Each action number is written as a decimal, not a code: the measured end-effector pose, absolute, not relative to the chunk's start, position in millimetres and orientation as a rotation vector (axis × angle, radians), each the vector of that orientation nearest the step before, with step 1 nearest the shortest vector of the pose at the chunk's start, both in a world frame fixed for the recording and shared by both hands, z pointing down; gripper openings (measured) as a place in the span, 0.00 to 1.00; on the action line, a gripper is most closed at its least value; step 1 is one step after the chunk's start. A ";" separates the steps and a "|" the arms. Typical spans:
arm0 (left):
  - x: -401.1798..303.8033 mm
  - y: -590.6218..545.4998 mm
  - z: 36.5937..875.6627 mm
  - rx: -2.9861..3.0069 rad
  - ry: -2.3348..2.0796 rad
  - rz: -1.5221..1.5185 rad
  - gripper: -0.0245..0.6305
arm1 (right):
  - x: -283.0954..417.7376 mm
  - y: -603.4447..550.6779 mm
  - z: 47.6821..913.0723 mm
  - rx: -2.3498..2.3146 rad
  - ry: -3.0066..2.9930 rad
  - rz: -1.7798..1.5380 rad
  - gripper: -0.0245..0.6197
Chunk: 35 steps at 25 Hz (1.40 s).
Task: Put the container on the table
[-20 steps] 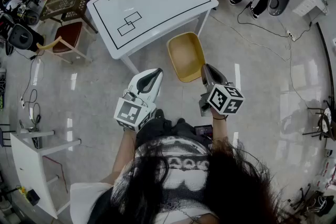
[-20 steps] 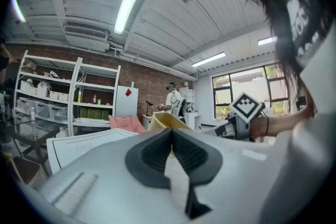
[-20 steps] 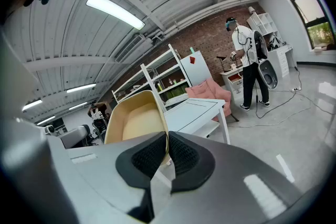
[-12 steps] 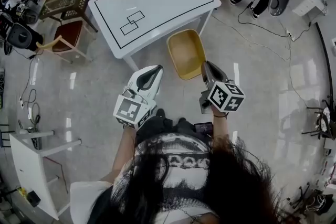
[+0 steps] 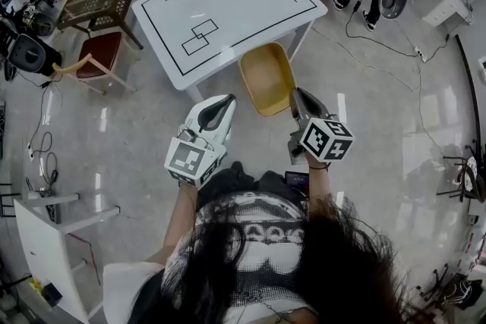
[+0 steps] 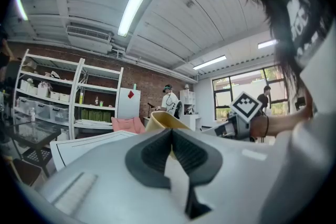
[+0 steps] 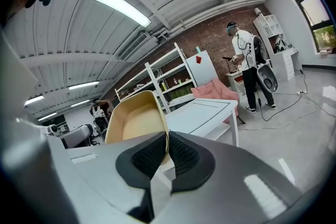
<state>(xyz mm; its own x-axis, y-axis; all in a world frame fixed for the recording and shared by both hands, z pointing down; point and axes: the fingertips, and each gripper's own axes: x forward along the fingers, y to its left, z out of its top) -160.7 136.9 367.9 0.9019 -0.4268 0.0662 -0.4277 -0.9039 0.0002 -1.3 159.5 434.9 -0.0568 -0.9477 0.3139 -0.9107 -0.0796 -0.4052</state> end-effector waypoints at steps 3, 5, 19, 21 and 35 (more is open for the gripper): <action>-165.7 129.2 371.6 3.053 -0.665 0.108 0.04 | -6.2 153.1 437.8 -2.120 2.074 -0.813 0.08; -169.1 124.9 373.0 3.053 -0.659 0.111 0.04 | -9.5 150.0 438.0 -2.127 2.072 -0.815 0.08; -147.9 86.9 387.3 3.021 -0.609 0.122 0.04 | 5.9 120.1 447.5 -2.164 2.069 -0.861 0.08; -139.4 78.8 390.0 3.016 -0.615 0.127 0.04 | 14.5 112.1 450.6 -2.158 2.073 -0.869 0.08; -16.9 -23.6 392.7 2.984 -0.748 0.147 0.04 | 140.6 -0.2 457.4 -2.075 2.170 -0.888 0.08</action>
<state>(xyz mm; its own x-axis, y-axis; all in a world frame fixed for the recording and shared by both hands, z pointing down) -16.9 -23.6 392.7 0.8777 -0.4670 0.1077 -0.4729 -0.8803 0.0366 140.6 -0.2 457.4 -0.1213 -0.9216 0.3688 -0.9156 -0.0396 -0.4001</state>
